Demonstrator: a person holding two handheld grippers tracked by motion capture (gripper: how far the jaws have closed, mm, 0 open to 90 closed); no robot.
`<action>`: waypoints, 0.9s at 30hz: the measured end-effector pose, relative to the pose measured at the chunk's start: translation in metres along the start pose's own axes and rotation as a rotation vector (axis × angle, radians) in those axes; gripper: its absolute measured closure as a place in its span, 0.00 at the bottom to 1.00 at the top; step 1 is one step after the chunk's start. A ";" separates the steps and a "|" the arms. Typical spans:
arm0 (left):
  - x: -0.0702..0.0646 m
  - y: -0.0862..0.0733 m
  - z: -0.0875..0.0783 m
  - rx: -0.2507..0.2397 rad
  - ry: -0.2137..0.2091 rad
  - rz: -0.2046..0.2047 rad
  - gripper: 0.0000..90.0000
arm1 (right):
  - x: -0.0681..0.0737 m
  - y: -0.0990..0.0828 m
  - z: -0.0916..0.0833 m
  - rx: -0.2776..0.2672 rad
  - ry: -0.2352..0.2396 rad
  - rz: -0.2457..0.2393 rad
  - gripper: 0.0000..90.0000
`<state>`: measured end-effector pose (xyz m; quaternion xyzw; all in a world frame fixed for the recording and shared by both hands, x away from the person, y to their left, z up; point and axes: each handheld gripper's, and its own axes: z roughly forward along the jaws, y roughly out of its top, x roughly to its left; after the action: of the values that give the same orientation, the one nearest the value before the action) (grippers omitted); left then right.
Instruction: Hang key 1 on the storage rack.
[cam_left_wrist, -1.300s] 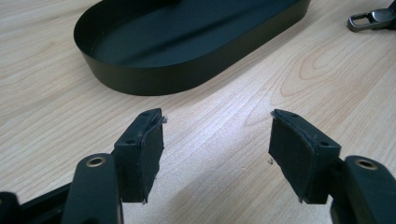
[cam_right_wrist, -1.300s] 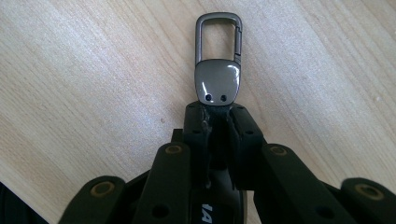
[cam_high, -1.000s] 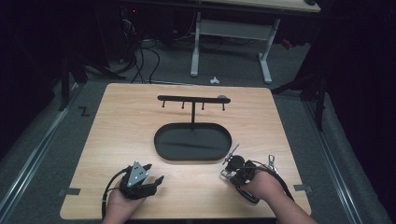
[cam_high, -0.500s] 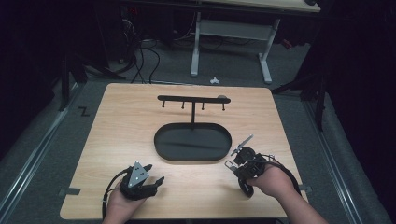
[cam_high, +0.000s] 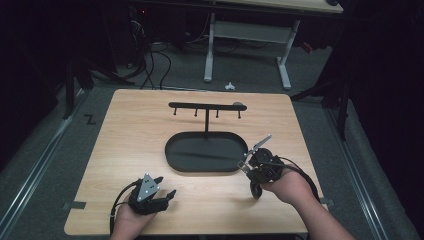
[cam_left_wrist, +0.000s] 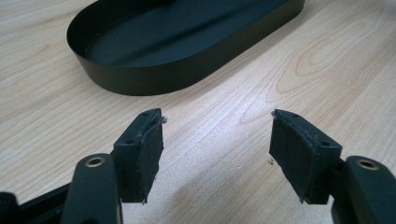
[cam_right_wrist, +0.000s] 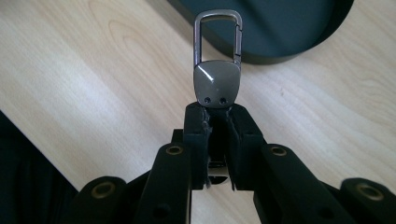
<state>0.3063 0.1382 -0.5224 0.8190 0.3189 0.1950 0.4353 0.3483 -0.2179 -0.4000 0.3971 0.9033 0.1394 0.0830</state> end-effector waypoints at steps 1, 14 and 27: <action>0.000 0.000 0.000 -0.001 0.001 0.001 0.39 | 0.000 0.002 -0.001 -0.007 0.003 0.005 0.89; 0.002 0.000 -0.002 -0.009 -0.001 -0.002 0.39 | -0.002 0.027 -0.003 -0.050 -0.014 0.012 0.89; 0.003 -0.001 -0.002 -0.004 -0.002 0.001 0.38 | -0.006 0.059 -0.005 -0.081 -0.027 0.019 0.89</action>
<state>0.3075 0.1416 -0.5220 0.8184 0.3176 0.1950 0.4374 0.3920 -0.1851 -0.3762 0.4038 0.8919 0.1713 0.1100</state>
